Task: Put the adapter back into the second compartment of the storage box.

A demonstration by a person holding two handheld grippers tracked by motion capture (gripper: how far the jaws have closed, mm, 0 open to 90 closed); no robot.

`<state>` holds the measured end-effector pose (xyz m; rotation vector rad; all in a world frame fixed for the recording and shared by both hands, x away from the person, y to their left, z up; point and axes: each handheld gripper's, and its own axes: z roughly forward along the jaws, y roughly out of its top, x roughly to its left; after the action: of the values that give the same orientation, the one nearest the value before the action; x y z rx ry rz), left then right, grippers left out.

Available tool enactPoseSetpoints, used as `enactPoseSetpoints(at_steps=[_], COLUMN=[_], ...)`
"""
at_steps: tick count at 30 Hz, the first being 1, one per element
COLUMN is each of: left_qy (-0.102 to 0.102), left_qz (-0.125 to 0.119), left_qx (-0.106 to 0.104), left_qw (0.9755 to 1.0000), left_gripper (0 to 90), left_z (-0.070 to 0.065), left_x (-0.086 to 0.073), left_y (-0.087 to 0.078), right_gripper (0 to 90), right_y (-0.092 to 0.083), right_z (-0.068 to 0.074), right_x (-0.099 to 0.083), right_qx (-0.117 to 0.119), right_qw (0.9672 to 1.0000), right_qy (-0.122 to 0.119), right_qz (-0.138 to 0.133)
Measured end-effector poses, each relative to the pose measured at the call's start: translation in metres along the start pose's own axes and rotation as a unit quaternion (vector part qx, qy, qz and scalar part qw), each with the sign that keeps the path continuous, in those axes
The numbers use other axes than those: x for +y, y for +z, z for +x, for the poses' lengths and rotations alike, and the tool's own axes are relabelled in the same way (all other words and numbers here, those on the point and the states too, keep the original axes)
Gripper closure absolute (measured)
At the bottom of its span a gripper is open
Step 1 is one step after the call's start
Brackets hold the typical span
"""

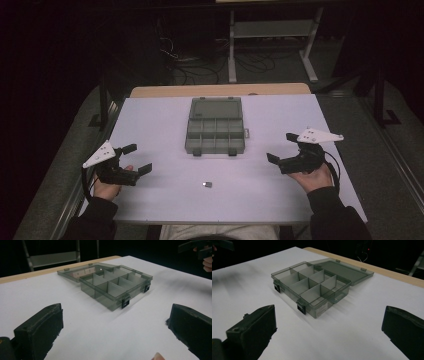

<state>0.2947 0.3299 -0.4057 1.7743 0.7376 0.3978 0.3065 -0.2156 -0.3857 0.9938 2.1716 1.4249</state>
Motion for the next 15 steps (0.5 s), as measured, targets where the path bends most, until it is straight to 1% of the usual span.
enactPoseSetpoints(at_steps=[3, 6, 12, 15], left_qy=[0.003, 0.006, 0.004, 0.004], left_qz=[0.0, -0.001, -0.001, -0.001], left_qx=[0.0, -0.002, -0.004, -0.004], left_qw=[1.0, 1.0, 1.0, 1.0], left_gripper=[0.0, 0.0, 0.0, 0.0], left_z=[-0.001, -0.002, -0.002, -0.002], left_x=[0.001, 0.001, 0.001, 0.001], left_y=[0.0, -0.001, -0.001, -0.001], right_gripper=[0.0, 0.0, 0.0, 0.0], right_y=[0.003, 0.004, 0.01, 0.014], right_z=[0.001, 0.005, 0.012, 0.016], right_x=[0.005, 0.011, 0.022, 0.026], right_qx=[0.004, 0.011, 0.016, 0.022], right_qw=[1.0, 0.9999, 0.9994, 0.9991], right_qy=[-0.001, -0.007, -0.022, -0.026], right_qz=[0.006, 0.01, 0.019, 0.025])
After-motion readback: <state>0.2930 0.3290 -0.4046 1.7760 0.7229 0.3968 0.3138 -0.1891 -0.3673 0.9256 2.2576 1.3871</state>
